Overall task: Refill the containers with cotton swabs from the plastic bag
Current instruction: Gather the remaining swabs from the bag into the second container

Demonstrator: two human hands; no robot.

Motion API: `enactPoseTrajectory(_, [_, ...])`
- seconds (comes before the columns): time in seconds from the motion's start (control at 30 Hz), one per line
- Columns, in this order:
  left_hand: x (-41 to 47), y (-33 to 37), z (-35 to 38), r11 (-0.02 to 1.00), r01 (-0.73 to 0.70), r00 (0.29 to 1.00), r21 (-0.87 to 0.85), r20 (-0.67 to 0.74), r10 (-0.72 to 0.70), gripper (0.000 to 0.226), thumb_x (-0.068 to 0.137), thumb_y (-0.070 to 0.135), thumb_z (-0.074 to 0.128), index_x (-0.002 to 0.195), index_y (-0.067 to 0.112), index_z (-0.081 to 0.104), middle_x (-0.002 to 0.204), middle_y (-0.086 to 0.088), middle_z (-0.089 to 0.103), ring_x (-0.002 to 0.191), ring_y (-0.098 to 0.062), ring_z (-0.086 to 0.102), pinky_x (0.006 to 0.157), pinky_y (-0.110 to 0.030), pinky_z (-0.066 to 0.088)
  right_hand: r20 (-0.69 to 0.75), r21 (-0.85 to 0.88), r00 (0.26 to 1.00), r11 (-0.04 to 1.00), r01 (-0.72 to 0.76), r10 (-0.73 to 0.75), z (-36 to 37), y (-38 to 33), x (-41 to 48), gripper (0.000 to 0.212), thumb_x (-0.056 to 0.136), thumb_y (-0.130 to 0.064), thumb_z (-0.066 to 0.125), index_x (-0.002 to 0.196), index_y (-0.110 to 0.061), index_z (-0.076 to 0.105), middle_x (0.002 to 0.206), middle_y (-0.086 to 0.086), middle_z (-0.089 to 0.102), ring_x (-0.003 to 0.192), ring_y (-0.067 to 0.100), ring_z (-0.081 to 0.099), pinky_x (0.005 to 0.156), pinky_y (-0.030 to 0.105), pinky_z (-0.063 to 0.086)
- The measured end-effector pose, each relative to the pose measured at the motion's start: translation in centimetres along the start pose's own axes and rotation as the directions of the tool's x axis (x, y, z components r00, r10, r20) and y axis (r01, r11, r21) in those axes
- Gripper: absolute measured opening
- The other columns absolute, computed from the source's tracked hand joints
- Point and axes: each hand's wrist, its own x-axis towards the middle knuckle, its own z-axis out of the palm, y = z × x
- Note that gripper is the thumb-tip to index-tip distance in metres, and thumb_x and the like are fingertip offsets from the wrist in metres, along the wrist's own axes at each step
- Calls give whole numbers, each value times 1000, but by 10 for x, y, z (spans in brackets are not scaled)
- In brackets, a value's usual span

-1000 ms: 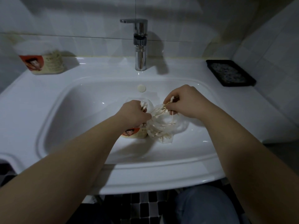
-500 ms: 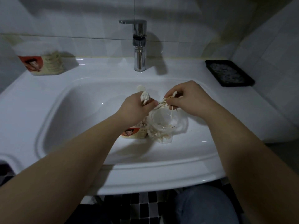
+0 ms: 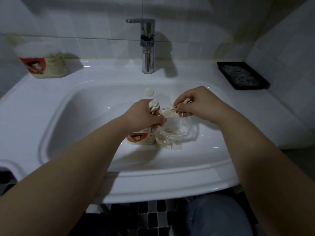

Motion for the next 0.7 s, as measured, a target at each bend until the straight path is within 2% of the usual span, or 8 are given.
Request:
enactPoseTrajectory(0.07, [1,-4,-3,999,3,1000,40,27,-4,28,85,11,82,80,13,54,79,-8,78,82,-32,77,85,-49,62,-18,-19,1000,1000,-12,12,-3,1,0,16,87,-1,75,95,-14,79,73,5,77,72,17,77,76,26,63])
enactPoseTrajectory(0.13, [1,-6,-4,1000,7,1000,4,24,-7,23,86,8,80,84,13,57,80,-10,78,83,-33,77,84,-50,62,-19,-61,1000,998,-11,10,-3,3,1,19,86,-1,75,93,-18,79,72,3,77,71,15,77,75,24,61])
enactPoseTrajectory(0.27, [-1,-4,-4,998,42,998,-43,46,-40,21,97,2,64,116,10,61,85,-11,78,75,-22,77,67,-32,63,-13,-91,1000,996,-6,5,-3,6,2,19,86,-1,75,93,-18,79,73,3,77,72,15,77,80,30,62])
enactPoseTrajectory(0.37, [-4,-1,-2,998,45,998,45,46,-47,14,100,2,52,104,8,65,90,-13,76,68,-17,76,61,-26,61,-33,-99,999,995,-9,6,-5,6,3,21,84,1,74,92,-17,80,73,3,77,71,15,77,81,32,63])
enactPoseTrajectory(0.43, [-4,0,-1,994,62,998,94,11,-63,18,100,5,51,92,12,65,83,-9,74,60,-14,72,58,-24,59,-41,-97,999,995,-10,6,-5,6,3,21,83,2,74,91,-17,80,74,4,77,71,16,77,82,33,63])
enactPoseTrajectory(0.53, [-2,1,0,981,66,998,185,-35,-61,18,99,13,51,94,9,68,72,-3,67,60,-18,64,67,-32,57,-53,-79,999,997,-19,15,-6,6,3,21,83,3,73,88,-16,80,73,6,77,71,18,77,83,35,63])
enactPoseTrajectory(0.6, [-2,2,-1,971,84,995,222,-71,-70,20,99,17,51,95,9,68,71,0,60,63,-19,56,68,-31,49,-67,-59,998,998,-23,19,-8,6,4,21,82,4,73,86,-15,79,71,6,77,71,20,77,83,37,64])
enactPoseTrajectory(0.7, [-1,3,-4,963,117,986,242,-142,-84,35,100,33,52,97,0,62,80,-14,64,69,-28,58,72,-40,53,-57,-50,998,998,-24,21,-9,5,2,20,82,5,73,85,-15,79,71,7,77,70,19,77,82,35,64])
